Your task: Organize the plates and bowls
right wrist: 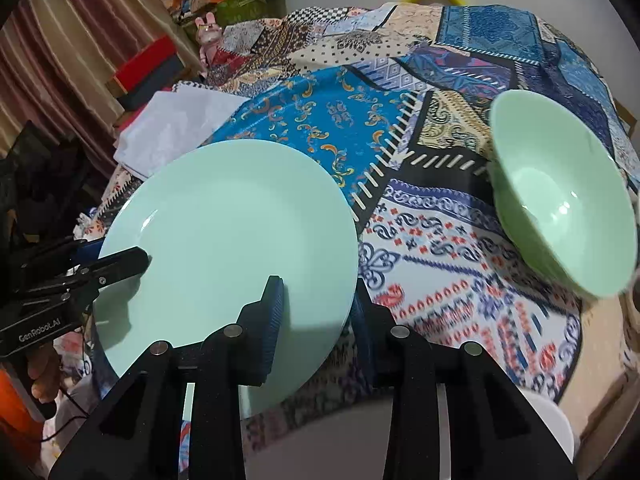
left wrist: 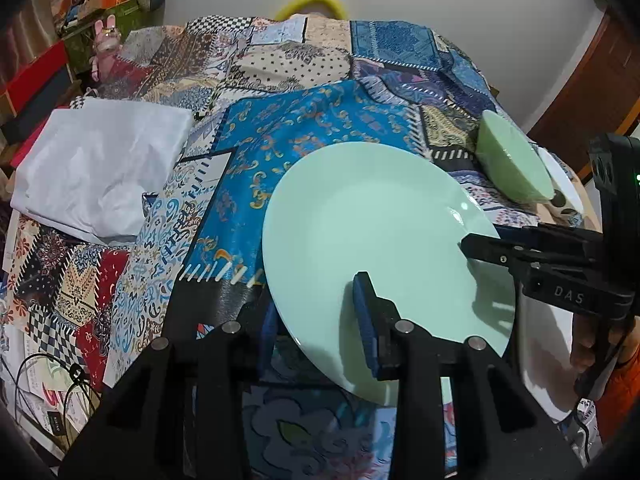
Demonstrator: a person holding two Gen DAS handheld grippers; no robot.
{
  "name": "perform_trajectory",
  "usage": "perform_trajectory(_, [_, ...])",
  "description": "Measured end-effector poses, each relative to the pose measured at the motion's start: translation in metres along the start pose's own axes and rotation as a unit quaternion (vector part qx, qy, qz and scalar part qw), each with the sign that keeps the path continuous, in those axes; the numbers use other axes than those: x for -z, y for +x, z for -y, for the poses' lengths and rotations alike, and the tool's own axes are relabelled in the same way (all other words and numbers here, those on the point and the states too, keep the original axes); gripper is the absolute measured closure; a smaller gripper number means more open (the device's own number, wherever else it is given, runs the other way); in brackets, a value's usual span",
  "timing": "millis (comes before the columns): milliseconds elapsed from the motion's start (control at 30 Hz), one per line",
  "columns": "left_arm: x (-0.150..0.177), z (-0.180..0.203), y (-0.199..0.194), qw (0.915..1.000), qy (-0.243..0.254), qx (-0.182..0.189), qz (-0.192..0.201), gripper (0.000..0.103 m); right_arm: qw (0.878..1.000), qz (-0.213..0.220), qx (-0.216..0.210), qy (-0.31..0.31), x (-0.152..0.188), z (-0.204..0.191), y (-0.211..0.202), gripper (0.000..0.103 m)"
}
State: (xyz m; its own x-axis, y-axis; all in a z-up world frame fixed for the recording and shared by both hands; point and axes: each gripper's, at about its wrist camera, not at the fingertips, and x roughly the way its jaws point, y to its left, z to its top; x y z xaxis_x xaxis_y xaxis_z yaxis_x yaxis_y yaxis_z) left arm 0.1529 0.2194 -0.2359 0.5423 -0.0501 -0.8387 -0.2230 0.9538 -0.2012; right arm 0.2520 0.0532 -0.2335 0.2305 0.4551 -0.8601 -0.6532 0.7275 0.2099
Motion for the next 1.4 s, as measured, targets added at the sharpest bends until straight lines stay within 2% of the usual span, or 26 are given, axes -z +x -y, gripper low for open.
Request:
perform_trajectory(467, [0.001,0.048,-0.055,0.9986,0.034,0.014,0.039,0.068,0.998,0.067,0.011,0.015,0.024,0.004,-0.071,0.073])
perform_trajectory(800, [0.010,0.092,-0.080,0.9961,0.061,0.037,0.052,0.068,0.994,0.104,0.033,0.029,0.050,0.017,-0.116,0.073])
perform_trajectory(1133, [0.024,0.136,-0.083,0.9935,0.086,0.062,0.042,0.068,0.989,0.122,0.048,0.062,0.087,0.043,-0.146,0.073])
perform_trajectory(1400, [0.040,0.161,-0.067,0.9922,0.100,0.072,0.014,0.068,0.988,0.113,0.052,0.097,0.115,0.059,-0.147,0.073])
